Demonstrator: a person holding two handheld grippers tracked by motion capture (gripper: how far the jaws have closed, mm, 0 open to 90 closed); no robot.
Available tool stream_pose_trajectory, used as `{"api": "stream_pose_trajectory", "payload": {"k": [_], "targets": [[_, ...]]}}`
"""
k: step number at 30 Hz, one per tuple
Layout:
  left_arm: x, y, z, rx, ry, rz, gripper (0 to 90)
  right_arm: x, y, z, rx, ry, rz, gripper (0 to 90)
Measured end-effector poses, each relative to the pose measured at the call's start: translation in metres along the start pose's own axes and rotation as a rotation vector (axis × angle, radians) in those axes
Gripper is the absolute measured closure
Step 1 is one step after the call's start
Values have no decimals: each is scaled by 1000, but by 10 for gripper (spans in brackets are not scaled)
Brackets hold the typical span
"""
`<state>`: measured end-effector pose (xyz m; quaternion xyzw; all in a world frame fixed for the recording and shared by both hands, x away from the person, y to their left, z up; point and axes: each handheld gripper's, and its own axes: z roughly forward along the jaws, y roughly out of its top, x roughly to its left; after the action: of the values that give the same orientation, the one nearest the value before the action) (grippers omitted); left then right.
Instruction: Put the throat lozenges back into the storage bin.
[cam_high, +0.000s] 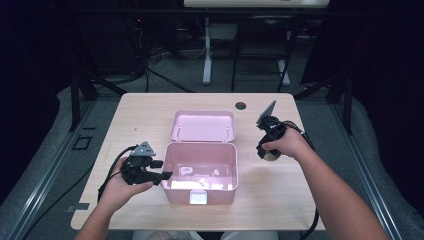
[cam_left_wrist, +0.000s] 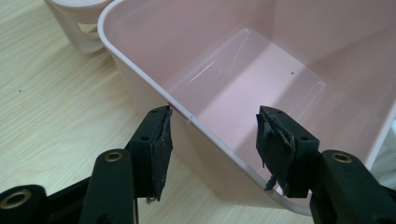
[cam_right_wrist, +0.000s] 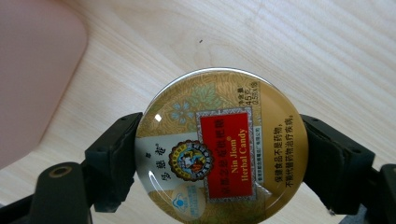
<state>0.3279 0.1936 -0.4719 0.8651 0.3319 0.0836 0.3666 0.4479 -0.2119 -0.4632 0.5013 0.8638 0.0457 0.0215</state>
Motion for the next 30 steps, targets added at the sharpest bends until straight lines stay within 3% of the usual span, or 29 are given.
{"api": "stream_pose_trajectory", "payload": {"k": [15, 19, 30], "targets": [[0, 0, -1, -3, 1, 2, 451, 16, 5, -29, -15, 3, -80, 198], [0, 0, -1, -3, 1, 2, 451, 24, 5, -37, -7, 12, -152, 198], [0, 0, -1, -4, 0, -2, 451, 43, 7, -55, 4, 42, -254, 198]]}}
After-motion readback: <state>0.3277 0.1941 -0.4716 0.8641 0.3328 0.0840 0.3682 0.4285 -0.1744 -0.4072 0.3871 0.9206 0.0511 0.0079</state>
